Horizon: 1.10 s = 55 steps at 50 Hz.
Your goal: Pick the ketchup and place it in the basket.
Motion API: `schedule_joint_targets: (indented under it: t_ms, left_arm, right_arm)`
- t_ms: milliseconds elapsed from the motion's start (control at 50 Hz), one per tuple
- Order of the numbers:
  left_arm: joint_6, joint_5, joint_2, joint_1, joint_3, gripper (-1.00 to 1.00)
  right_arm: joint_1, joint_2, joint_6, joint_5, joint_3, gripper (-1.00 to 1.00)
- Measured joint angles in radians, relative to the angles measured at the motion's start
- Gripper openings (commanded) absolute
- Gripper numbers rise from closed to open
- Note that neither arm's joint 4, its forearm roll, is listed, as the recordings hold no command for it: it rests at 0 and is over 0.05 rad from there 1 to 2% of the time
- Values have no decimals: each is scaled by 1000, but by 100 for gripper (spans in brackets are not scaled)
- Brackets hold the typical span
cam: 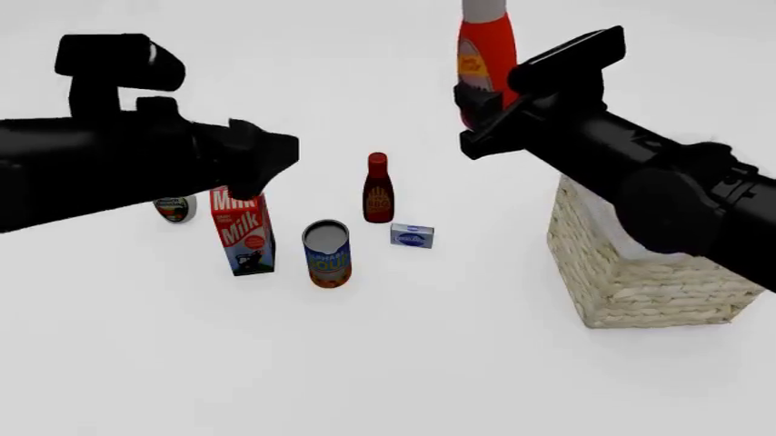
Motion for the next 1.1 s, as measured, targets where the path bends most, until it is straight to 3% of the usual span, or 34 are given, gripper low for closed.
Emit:
schedule_joint_targets:
  t_ms: [340,600,800,1100]
  left_arm:
    - [59,-275,-148,142,272,100]
    - [81,-453,-180,202,446,100]
    - [97,-532,-168,204,512,100]
    - [103,-578,-145,190,529,100]
  right_arm:
    - [-108,-21,48,7,6,-100]
    - [-199,-48,102,45,8,-100]
    - [-271,-53,150,92,-12,-100]
    - [-358,-46,169,141,-29,-100]
